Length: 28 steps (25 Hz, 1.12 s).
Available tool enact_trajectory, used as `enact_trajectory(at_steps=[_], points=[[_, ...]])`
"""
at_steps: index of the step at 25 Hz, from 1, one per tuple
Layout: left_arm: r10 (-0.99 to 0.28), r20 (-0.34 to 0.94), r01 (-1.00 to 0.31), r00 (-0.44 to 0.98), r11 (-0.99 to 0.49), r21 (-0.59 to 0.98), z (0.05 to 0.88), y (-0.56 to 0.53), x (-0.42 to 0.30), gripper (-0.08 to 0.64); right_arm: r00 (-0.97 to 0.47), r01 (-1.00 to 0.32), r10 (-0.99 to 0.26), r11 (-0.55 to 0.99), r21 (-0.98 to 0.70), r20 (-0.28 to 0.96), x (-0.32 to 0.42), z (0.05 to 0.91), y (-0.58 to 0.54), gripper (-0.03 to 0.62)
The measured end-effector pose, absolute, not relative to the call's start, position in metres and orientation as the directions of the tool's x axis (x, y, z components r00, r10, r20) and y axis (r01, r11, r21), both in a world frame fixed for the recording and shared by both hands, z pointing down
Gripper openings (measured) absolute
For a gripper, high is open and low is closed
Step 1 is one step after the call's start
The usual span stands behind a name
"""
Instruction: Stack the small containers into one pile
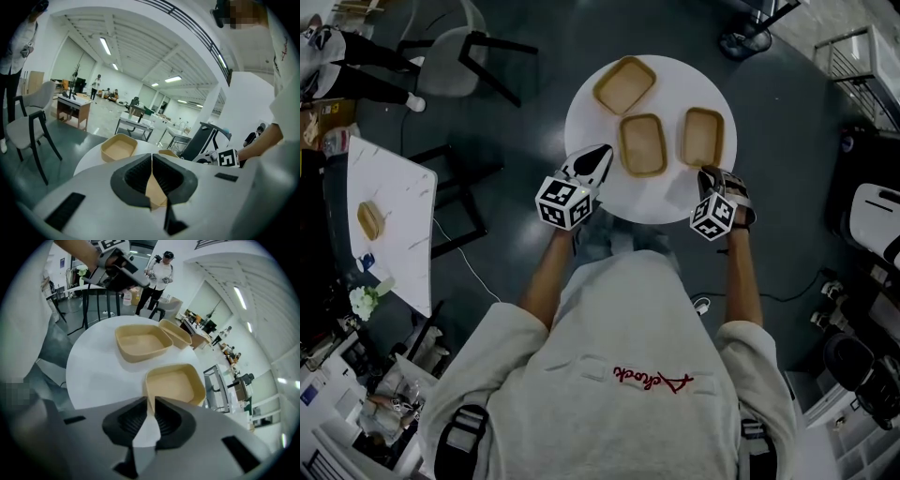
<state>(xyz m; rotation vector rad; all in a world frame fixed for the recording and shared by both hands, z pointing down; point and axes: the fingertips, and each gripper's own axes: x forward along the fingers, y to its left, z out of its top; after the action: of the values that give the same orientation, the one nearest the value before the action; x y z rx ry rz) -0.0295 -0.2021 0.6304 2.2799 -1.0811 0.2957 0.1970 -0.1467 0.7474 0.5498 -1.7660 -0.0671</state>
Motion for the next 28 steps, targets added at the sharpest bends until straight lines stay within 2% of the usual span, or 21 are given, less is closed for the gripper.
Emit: enact_trajectory(at_steps=[2, 9, 16, 28], points=[[-0.634, 0.434, -0.767, 0.64, -0.488, 0.417, 0.631, -0.202, -0.032, 0.018, -0.159, -0.294, -0.368, 0.904, 0.311, 0.916, 0.196, 0.753, -0.147, 0.062], [-0.641, 0.439, -0.774, 0.63, -0.474, 0.42, 0.632, -0.198, -0.039, 0.018, -0.138, -0.222, -0.341, 0.926, 0.306, 0.93, 0.194, 0.764, -0.149, 0.064], [-0.643, 0.44, -0.776, 0.627, -0.468, 0.423, 0.635, -0.198, -0.041, 0.018, -0.131, -0.226, -0.351, 0.921, 0.317, 0.927, 0.194, 0.762, -0.152, 0.029], [-0.655, 0.42, -0.775, 0.628, -0.475, 0.417, 0.625, -0.2, -0.038, 0.018, -0.166, -0.196, -0.469, 0.878, 0.437, 0.867, 0.169, 0.718, -0.168, 0.028]])
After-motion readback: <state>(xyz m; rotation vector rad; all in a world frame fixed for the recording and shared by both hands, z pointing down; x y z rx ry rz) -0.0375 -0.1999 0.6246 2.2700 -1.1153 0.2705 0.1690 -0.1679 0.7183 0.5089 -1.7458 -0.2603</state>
